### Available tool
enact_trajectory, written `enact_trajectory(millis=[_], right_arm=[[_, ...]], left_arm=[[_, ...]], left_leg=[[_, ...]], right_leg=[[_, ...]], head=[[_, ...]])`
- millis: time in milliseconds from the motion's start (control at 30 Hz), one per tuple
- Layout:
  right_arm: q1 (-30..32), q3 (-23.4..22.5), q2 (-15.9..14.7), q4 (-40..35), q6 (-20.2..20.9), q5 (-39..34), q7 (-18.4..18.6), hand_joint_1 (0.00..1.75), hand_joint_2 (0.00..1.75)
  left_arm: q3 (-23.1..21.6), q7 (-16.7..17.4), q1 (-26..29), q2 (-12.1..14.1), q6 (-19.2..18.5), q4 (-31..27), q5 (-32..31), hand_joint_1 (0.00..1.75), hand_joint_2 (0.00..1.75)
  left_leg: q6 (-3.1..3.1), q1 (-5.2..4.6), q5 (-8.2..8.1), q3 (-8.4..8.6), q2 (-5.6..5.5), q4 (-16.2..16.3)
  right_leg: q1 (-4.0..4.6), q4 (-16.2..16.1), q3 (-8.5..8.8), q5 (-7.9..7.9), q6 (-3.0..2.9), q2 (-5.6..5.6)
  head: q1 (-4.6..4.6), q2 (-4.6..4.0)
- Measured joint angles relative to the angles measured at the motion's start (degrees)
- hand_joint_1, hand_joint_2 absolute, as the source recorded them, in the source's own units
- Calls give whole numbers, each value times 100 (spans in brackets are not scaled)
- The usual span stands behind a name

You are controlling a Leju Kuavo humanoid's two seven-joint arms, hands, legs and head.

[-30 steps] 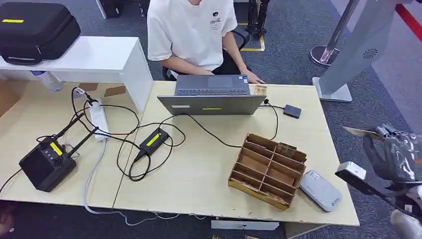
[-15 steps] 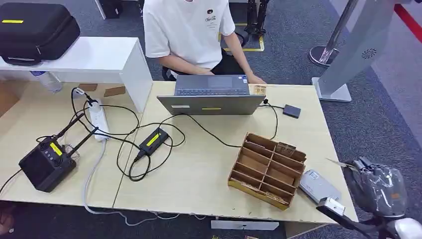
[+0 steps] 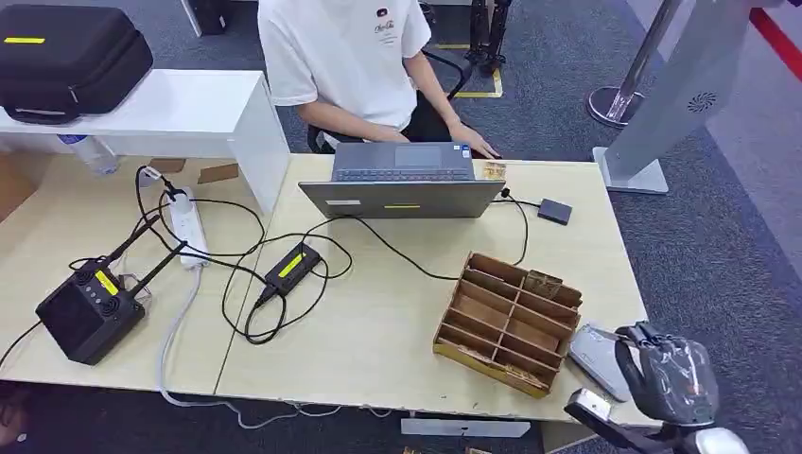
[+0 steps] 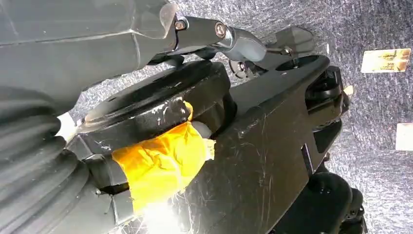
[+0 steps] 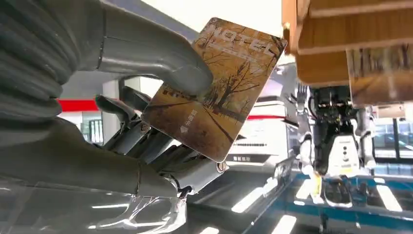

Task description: Pass the card to the sensor for recognition and then transmit it.

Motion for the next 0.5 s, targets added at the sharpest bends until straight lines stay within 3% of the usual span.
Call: enact_trajectory(millis=[500], right_arm=[[97, 48, 398, 861, -208, 96, -53, 175, 175]], left_arm=[[0, 37, -4, 0, 0, 0, 22, 0, 175]], left_leg=[[0, 0, 0, 0, 2, 0]], right_leg=[[0, 0, -2, 0, 0, 1]], head=[[2, 0]])
